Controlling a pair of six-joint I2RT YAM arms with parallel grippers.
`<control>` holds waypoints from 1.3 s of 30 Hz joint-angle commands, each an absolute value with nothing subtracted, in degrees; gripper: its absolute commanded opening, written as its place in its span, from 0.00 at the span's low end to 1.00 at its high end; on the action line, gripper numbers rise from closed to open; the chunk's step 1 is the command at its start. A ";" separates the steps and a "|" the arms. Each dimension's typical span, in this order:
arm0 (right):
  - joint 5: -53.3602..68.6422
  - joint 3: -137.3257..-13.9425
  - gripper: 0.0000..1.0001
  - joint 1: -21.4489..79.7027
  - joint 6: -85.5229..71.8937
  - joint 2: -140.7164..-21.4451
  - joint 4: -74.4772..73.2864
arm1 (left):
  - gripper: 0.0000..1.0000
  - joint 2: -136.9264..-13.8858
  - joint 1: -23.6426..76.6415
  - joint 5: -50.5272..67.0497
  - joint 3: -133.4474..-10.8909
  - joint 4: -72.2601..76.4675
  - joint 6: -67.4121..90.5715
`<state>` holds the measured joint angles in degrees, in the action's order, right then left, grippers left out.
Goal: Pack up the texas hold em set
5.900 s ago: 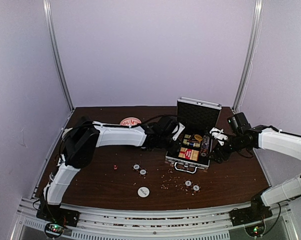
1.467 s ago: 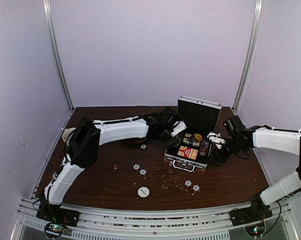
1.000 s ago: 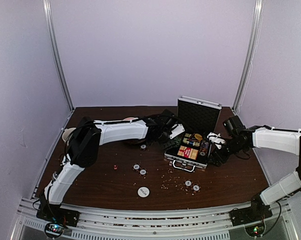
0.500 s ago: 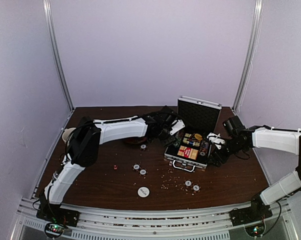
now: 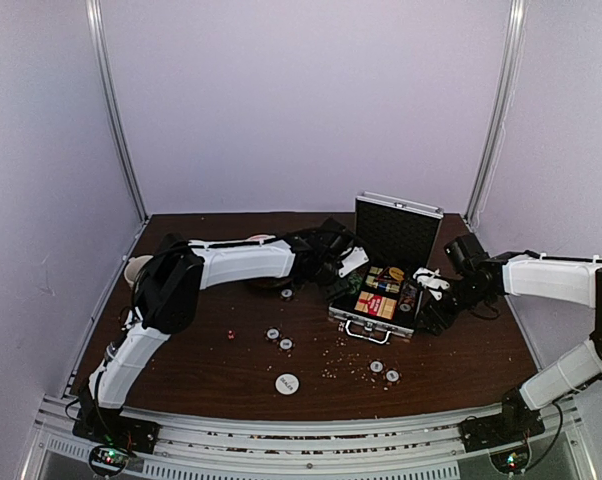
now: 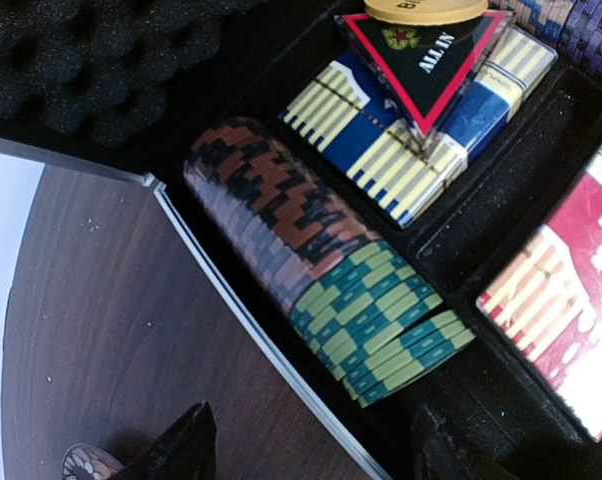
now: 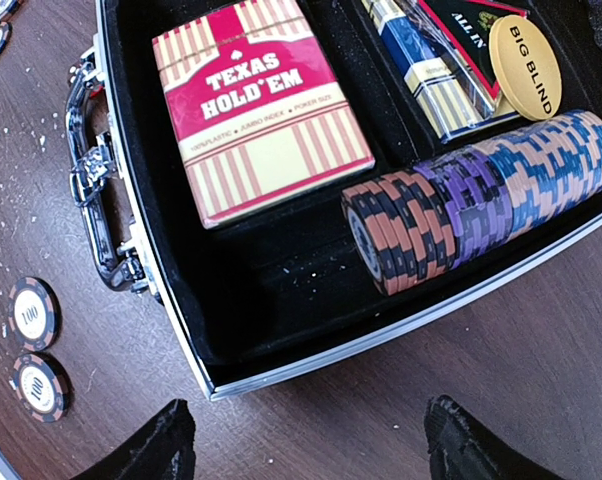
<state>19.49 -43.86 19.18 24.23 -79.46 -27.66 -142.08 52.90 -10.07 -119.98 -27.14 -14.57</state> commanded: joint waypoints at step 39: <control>20.14 -44.49 0.80 18.81 24.88 -78.14 -28.54 | 0.51 -117.00 47.64 -20.16 -96.82 -54.58 20.89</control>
<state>19.53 -43.86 19.18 24.25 -79.02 -27.86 -123.63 49.08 -17.72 -103.61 -47.79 12.67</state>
